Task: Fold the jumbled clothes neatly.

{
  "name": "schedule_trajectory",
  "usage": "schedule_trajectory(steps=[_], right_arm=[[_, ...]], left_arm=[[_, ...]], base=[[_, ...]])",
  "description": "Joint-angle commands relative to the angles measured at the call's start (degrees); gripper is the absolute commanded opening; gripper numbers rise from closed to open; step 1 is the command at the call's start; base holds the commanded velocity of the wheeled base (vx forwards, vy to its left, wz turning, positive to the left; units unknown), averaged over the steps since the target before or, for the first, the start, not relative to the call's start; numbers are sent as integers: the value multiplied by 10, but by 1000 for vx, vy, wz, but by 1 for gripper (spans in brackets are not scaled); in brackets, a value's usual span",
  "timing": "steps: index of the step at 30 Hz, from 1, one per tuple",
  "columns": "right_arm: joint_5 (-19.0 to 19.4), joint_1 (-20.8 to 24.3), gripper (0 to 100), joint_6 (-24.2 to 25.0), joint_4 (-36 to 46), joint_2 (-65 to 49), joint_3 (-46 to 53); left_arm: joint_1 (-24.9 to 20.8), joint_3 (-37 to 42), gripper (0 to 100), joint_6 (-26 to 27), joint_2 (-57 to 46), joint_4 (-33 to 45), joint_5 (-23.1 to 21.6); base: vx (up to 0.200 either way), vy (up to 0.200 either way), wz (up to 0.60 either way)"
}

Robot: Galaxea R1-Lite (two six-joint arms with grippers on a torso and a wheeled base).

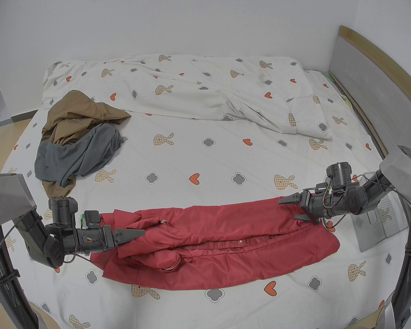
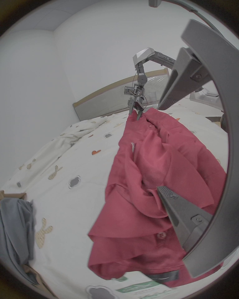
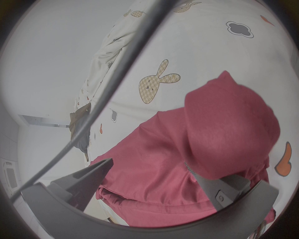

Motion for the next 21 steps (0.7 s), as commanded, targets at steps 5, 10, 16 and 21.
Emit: schedule_trajectory(steps=[5,10,16,21], right_arm=[[-1,1,100,0,1,-24,20],[0,1,100,0,1,-31,24],[3,2,100,-3,-2,-46,52],[3,2,100,-4,-2,-43,55]], left_arm=[[-3,39,100,1,8,-1,0],[-3,49,100,-1,-34,-19,0],[38,65,100,-3,-134,-39,0],[68,53,100,-1,-125,-39,0]], base=[[0,0,0],[0,0,0],[0,0,0],[0,0,0]])
